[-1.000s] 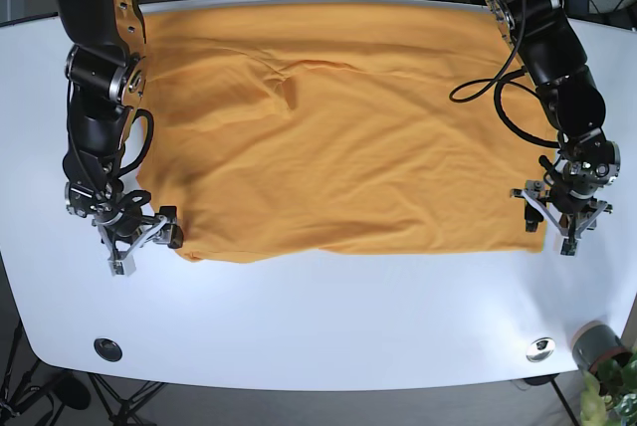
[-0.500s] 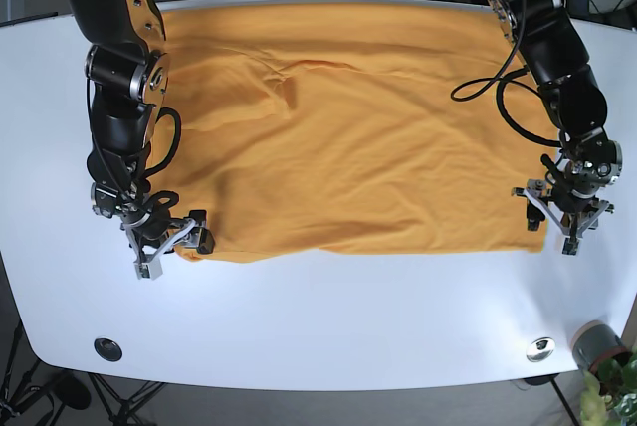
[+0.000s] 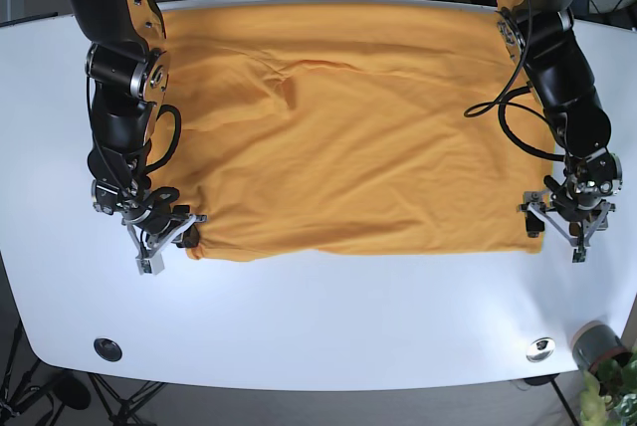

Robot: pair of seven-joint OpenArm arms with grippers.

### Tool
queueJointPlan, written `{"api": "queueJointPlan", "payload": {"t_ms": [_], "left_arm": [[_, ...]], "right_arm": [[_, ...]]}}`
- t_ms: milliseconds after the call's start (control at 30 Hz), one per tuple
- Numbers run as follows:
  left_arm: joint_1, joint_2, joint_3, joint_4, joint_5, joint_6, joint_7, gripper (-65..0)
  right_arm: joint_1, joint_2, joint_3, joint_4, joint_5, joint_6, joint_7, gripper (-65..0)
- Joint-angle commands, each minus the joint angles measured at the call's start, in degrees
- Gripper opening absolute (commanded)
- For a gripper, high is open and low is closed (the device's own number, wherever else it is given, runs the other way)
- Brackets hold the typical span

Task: Fold the T-shirt properly
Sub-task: 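Grasp the hem corners of the orange shirt with both grippers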

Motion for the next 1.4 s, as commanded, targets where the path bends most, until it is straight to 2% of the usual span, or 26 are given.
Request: {"api": "queueJointPlan", "payload": {"t_ms": [0, 100, 267, 533, 1267, 1367], "left_arm": [[-3.31, -1.58, -0.11, -3.11, -0.33, 3.00, -1.63, -15.4], [-6.12, -2.63, -0.11, -7.86, -0.50, 4.23, -2.42, -15.4], [-11.13, -3.78, -0.11, -17.97, -0.50, 7.05, -7.87, -15.4], [-16.85, -5.10, -0.02, -33.26, -0.50, 7.13, -14.55, -15.4], [-17.55, -3.43, -0.02, -41.35, -0.50, 7.05, -14.82, -15.8], [-17.46, -3.43, -0.02, -41.35, -0.50, 7.05, -14.82, -21.2]], "right_arm": [[1.84, 0.45, 0.00, 0.67, 0.49, 0.20, 1.03, -61.7], [1.84, 0.53, 0.00, 0.67, 0.49, 0.20, 1.03, -61.8], [1.84, 0.53, 0.00, 0.67, 0.49, 0.20, 1.03, -62.0], [1.84, 0.45, 0.09, 0.67, 0.49, 0.46, 1.03, -62.0], [1.75, 0.45, 0.09, 0.94, 0.49, 0.64, 1.03, -62.0], [1.58, 0.36, 0.09, 2.08, 0.58, 0.64, 1.03, -62.0]]}}
